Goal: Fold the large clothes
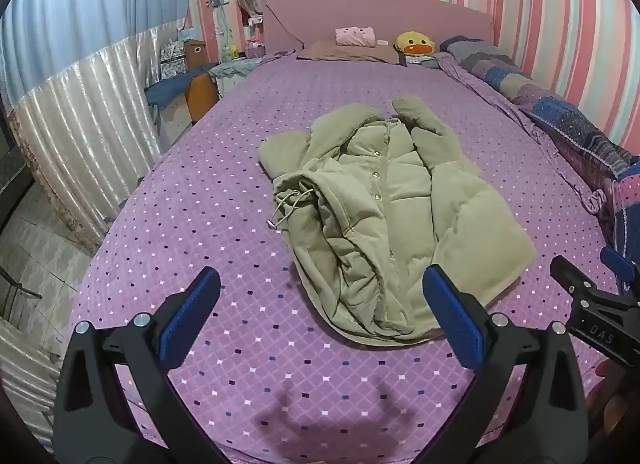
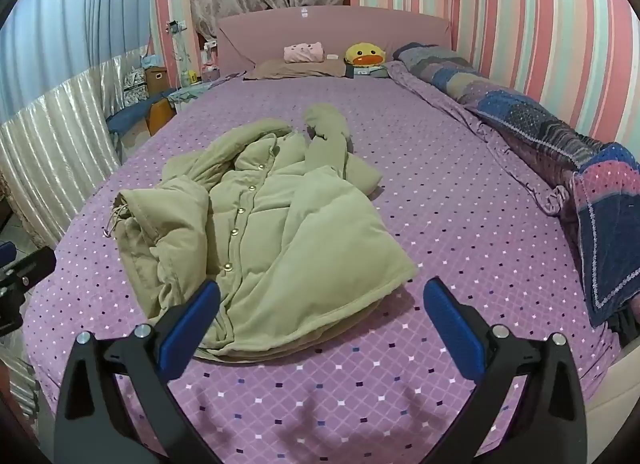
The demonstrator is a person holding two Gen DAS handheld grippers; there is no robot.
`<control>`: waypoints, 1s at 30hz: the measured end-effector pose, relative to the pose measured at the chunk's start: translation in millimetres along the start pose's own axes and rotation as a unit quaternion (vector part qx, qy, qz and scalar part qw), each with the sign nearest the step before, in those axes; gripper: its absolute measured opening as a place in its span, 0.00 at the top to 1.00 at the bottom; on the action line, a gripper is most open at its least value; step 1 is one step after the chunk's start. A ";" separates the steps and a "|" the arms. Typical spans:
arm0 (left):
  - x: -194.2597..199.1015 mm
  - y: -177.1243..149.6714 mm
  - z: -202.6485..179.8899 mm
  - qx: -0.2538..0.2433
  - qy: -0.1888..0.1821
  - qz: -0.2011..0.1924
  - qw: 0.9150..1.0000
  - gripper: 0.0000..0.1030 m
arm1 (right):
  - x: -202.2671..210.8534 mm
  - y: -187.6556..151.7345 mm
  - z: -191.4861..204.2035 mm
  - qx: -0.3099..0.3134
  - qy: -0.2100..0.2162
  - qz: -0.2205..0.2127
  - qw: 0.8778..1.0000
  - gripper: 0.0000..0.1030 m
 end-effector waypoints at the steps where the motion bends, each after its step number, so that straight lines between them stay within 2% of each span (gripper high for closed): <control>1: -0.1 0.1 -0.1 -0.001 0.001 0.000 1.000 0.03 | -0.7 0.0 -0.3 -0.005 0.006 0.005 1.000 0.02; 30: -7.2 -7.5 -1.5 -0.002 0.004 0.003 1.000 0.03 | 4.9 2.3 -12.3 -0.009 -0.011 -0.008 1.000 0.01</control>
Point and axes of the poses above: each gripper's, at about its wrist camera, not at the fingertips, and x roughly against the way its jaws point, z to its left, y to its top, the point moved 2 cm from there along -x, roughly the way its jaws point, and after that the axes turned 5 degrees about y, right-handed, at the moved point
